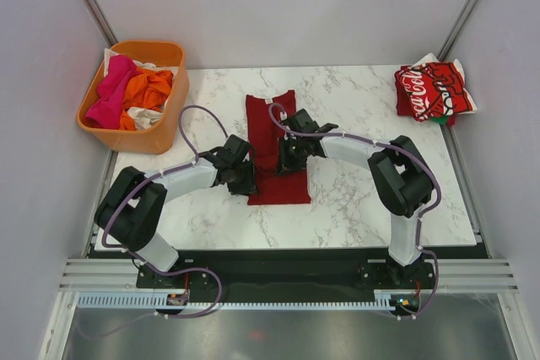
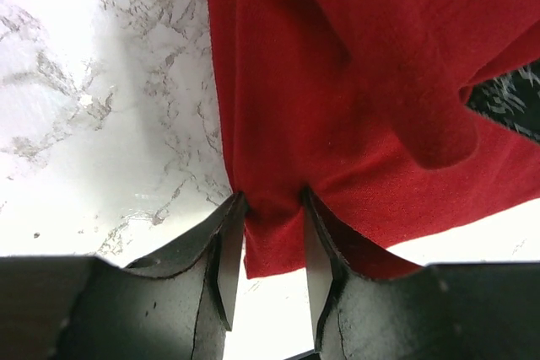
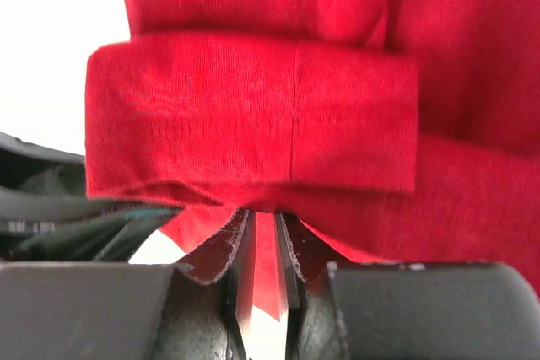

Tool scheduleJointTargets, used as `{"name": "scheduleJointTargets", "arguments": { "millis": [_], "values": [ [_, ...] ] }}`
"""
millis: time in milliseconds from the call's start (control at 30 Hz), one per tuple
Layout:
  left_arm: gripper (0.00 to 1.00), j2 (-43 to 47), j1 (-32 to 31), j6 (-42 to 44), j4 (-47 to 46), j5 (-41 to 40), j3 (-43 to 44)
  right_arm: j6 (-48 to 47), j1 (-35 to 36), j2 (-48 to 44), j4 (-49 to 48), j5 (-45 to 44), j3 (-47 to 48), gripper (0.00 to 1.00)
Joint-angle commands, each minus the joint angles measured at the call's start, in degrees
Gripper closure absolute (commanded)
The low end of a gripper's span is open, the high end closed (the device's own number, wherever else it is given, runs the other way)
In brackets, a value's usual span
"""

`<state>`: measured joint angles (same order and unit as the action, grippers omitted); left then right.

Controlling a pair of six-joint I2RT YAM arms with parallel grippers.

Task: Fold and stack the t-shirts
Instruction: Fold the tshirt

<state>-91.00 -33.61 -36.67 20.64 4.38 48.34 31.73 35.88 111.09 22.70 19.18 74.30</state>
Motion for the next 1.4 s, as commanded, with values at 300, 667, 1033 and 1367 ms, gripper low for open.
{"name": "scheduleJointTargets", "arguments": {
  "millis": [300,667,1033,1367],
  "values": [
    [0.6,-0.3,-0.3,-0.3,1.5,-1.9,-1.8,-5.2,-2.4,9.7,8.3,-5.5,23.9,0.78],
    [0.25,8.4,-0.3,1.5,5.0,-3.2,-0.4,-13.3,-6.7,12.0,18.7,-13.6,43.6,0.43],
    [0.17,16.9,-0.9,0.1,12.2,-5.0,0.5,-11.3,-6.8,-20.7,9.2,-9.9,-0.4,0.17],
    [0.27,13.1,-1.4,-3.8,0.9,2.5,-7.3,-7.3,-6.9,-29.4,-1.6,5.3,-23.8,0.18]
  ]
}}
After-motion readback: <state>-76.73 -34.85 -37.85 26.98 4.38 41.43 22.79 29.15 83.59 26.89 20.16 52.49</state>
